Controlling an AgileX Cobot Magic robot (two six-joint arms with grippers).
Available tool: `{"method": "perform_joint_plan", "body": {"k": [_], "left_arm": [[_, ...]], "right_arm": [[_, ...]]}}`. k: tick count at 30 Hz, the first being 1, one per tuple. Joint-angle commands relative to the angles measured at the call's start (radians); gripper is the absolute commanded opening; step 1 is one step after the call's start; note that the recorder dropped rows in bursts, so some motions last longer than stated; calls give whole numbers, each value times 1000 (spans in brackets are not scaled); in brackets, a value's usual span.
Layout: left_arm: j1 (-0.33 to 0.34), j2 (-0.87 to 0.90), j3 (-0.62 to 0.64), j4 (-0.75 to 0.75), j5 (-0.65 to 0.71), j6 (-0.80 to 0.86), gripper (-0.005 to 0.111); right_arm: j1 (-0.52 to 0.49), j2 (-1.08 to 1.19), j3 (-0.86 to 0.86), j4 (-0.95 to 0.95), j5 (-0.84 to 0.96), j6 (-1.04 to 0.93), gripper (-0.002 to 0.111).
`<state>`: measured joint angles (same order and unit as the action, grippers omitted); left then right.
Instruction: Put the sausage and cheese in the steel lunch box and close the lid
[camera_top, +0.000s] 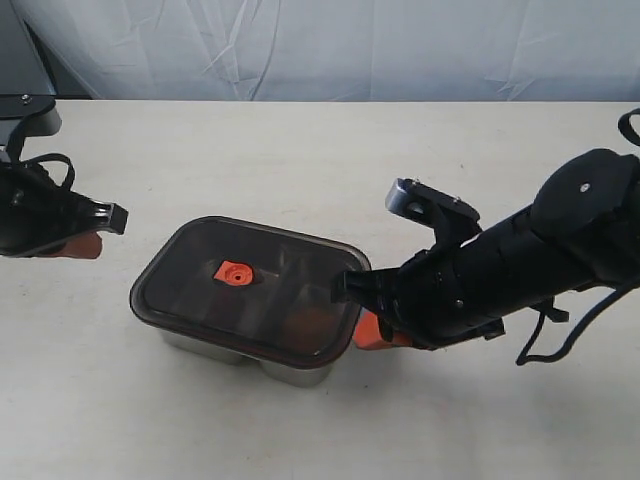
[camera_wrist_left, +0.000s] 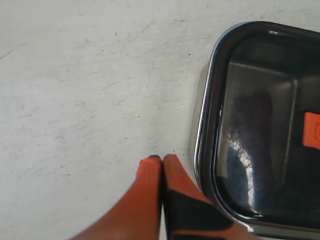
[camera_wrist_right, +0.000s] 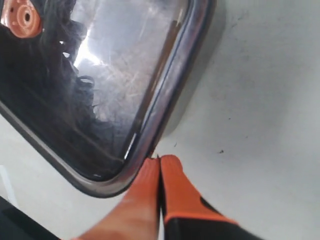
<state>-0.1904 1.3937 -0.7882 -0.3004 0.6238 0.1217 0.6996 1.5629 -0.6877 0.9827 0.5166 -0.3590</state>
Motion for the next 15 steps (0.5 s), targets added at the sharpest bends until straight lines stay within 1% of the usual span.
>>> {"method": "perform_joint_plan", "body": {"k": [1,2,4,9,15], "left_arm": [[-2,-10,-4,-166,6,185,0],[-2,-10,-4,-258,20,280,0],[-2,-10,-4,-317,34,352,0],[-2,-10,-4,-330,36,358,0],[-2,-10,-4,-332,40,358,0]], "right_arm": [[-2,-77,2,-20,-103,-11,0],[-2,-94,-6,-20,-93,-11,0],[-2,-108,-17,-28,-49,-11,0],[0,-102,-27,-48,93,-11,0],[0,-46,-27,-53,162,-11,0]]}}
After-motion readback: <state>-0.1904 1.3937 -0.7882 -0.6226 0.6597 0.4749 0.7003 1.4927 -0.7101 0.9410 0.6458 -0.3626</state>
